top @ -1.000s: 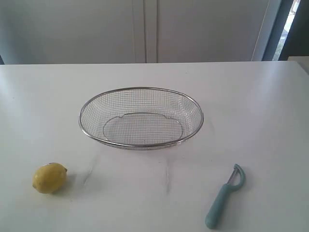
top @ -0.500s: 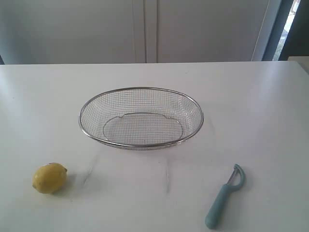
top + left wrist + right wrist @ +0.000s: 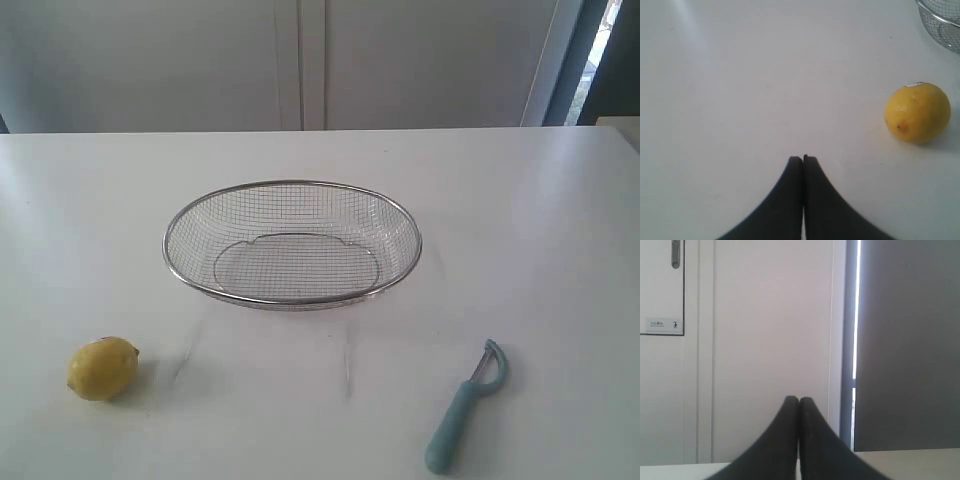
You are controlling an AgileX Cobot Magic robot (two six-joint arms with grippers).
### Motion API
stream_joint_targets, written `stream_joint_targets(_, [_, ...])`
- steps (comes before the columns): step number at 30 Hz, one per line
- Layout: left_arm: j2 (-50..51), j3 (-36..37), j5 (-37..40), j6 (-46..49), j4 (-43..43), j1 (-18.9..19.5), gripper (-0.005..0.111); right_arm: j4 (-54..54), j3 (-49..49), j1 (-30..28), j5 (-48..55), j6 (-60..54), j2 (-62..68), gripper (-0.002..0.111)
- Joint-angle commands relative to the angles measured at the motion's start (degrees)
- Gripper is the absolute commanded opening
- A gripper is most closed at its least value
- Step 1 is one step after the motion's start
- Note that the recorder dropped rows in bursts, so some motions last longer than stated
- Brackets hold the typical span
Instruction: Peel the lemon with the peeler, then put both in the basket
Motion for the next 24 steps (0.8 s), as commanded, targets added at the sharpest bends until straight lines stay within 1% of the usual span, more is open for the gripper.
stream_joint_targets(1, [-0.25, 0.42, 0.17, 0.00, -0.16, 0.06, 0.000, 0.13, -4.99, -0.19, 2.69, -0.43, 4.48, 0.000])
stream_joint_targets(9, [-0.25, 0.42, 0.17, 0.00, -0.16, 0.06, 0.000, 0.13, -12.86, -0.19, 7.53, -0.43, 12.29, 0.000])
stream_joint_targets(15, [-0.25, 0.42, 0.17, 0.00, -0.16, 0.06, 0.000, 0.13, -17.25, -0.19, 10.29, 2.45, 17.08, 0.000])
stream_joint_targets(21, [-0.25, 0.42, 0.17, 0.00, -0.16, 0.06, 0.000, 0.13, -23.04, -0.19, 17.12, 3.32, 22.46, 0.000])
stream_joint_targets(24, [-0.25, 0.42, 0.17, 0.00, -0.16, 0.06, 0.000, 0.13, -27.69, -0.19, 22.79, 3.43, 26.25, 0.000])
